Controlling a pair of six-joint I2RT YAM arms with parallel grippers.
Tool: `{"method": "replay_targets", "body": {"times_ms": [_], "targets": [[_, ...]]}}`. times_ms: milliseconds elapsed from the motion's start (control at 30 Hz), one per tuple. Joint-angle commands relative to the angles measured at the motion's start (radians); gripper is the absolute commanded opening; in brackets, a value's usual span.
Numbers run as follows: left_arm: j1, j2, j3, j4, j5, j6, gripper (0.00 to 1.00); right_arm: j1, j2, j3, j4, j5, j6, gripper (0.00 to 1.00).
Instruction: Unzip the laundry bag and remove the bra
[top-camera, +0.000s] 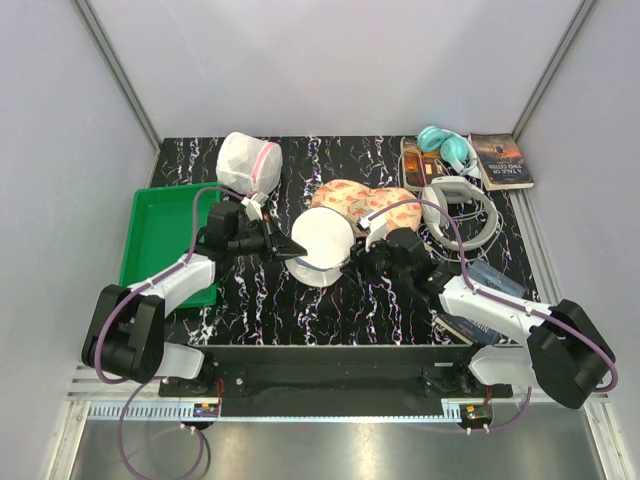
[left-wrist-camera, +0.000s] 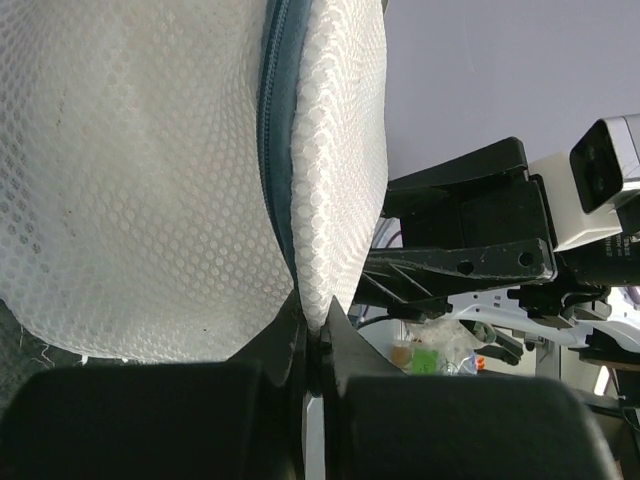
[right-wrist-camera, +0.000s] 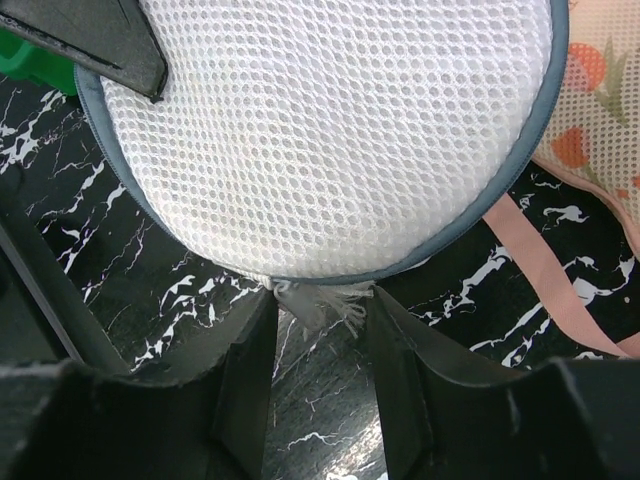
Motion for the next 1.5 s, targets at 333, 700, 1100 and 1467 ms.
{"method": "replay_targets", "body": {"times_ms": [333,700,1100,1467], "targets": [[0.011,0.013,0.088,-0.043,0.091,0.072,0.00,0.010,-0.033,-0.003,0.053,0.013,-0.067,0.12],[0.016,0.056,0.124,-0.128,0.063,0.163,0.00,0.012,-0.053,0.007,-0.025,-0.053,-0.070,0.00],[0.028,0.085,0.132,-0.120,0.085,0.156,0.00,0.033,-0.127,-0.020,-0.081,0.008,-0.065,0.49],[0.028,0.076,0.123,-0.120,0.071,0.153,0.00,0.084,-0.031,0.047,-0.024,0.028,0.016,0.50]]}}
